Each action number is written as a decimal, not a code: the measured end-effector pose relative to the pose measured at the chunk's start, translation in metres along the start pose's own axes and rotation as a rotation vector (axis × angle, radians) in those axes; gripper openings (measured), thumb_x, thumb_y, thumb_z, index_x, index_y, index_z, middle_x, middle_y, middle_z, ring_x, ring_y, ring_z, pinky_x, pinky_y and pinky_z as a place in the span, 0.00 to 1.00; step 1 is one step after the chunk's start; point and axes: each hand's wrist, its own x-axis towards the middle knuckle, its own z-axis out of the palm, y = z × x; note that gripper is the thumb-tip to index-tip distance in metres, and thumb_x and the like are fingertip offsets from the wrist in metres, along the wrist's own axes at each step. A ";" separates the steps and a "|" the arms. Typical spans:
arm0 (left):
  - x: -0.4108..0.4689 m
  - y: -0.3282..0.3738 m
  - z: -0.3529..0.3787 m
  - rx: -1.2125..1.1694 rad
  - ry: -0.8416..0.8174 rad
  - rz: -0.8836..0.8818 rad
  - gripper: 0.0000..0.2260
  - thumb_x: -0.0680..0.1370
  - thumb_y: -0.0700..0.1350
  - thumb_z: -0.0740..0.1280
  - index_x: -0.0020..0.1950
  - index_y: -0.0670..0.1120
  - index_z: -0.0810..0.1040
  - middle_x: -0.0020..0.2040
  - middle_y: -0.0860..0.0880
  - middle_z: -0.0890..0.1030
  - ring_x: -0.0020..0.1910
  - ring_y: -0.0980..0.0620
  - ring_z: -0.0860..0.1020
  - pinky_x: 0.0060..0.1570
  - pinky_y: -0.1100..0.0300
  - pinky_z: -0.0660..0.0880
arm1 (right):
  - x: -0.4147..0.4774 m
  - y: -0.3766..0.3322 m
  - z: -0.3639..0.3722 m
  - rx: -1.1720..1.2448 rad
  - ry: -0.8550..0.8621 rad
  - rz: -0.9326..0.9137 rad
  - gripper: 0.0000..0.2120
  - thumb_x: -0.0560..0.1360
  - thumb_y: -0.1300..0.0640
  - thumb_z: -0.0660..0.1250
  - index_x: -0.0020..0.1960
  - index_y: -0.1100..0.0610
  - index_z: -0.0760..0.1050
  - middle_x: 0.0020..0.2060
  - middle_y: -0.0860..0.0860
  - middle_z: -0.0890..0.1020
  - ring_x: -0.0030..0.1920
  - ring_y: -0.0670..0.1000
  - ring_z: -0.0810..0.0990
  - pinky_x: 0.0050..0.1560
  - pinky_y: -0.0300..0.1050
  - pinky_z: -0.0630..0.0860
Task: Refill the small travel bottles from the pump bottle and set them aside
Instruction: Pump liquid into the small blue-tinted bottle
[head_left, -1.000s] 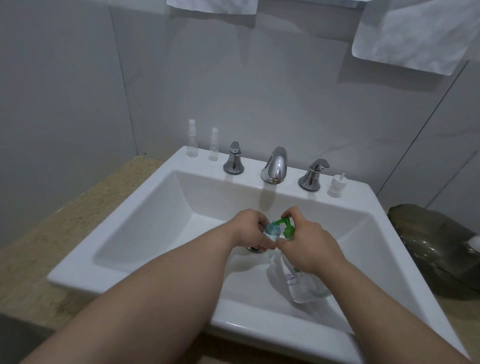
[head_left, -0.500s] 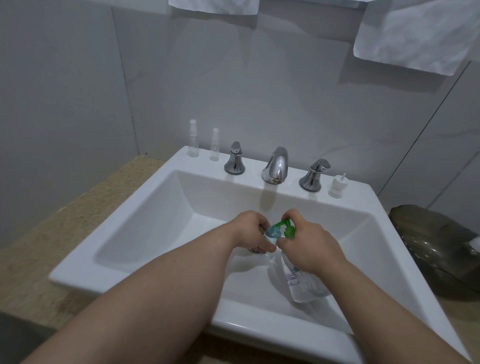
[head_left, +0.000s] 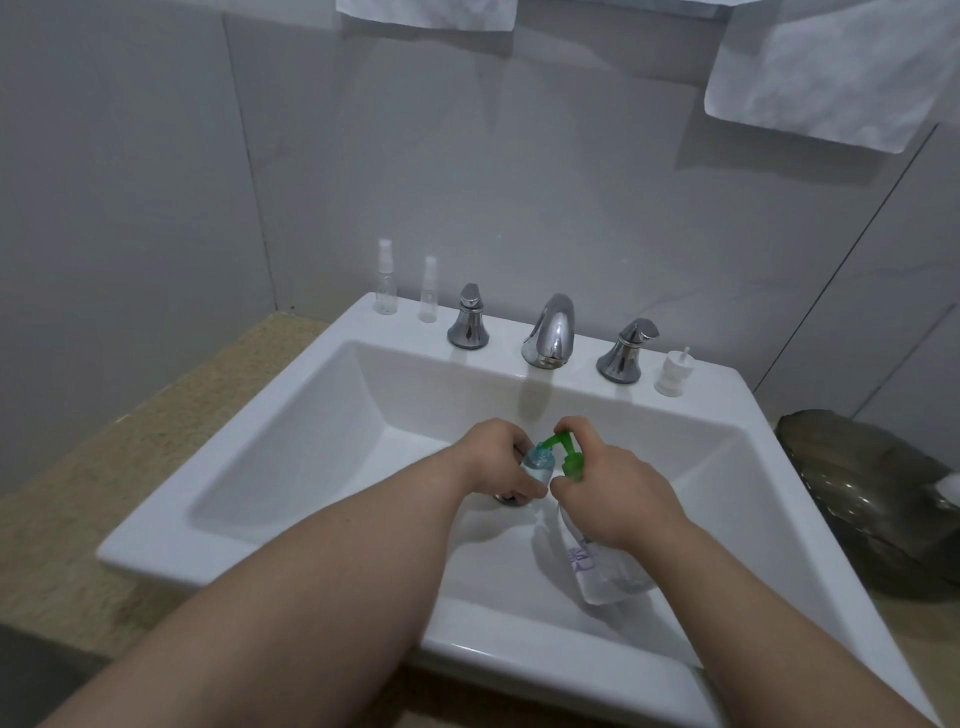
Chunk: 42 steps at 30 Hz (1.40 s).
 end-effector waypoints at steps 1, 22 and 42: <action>0.000 0.000 0.000 0.010 0.000 0.002 0.19 0.69 0.43 0.82 0.57 0.43 0.82 0.47 0.47 0.86 0.35 0.54 0.82 0.40 0.61 0.80 | 0.000 0.000 0.000 0.002 0.001 0.005 0.23 0.77 0.49 0.63 0.69 0.38 0.59 0.46 0.49 0.77 0.45 0.57 0.76 0.43 0.49 0.70; -0.003 0.003 -0.002 0.035 0.002 0.014 0.19 0.70 0.43 0.81 0.57 0.44 0.82 0.51 0.48 0.85 0.38 0.54 0.81 0.37 0.65 0.76 | -0.001 -0.002 -0.003 0.032 0.021 0.041 0.19 0.76 0.50 0.63 0.63 0.40 0.61 0.40 0.44 0.75 0.41 0.53 0.78 0.37 0.48 0.71; -0.003 0.001 -0.002 0.043 -0.006 0.022 0.18 0.70 0.44 0.81 0.57 0.45 0.82 0.52 0.50 0.85 0.39 0.55 0.81 0.37 0.66 0.75 | -0.001 -0.003 -0.003 0.023 0.031 0.046 0.16 0.77 0.51 0.63 0.61 0.41 0.63 0.40 0.45 0.76 0.40 0.53 0.78 0.39 0.50 0.74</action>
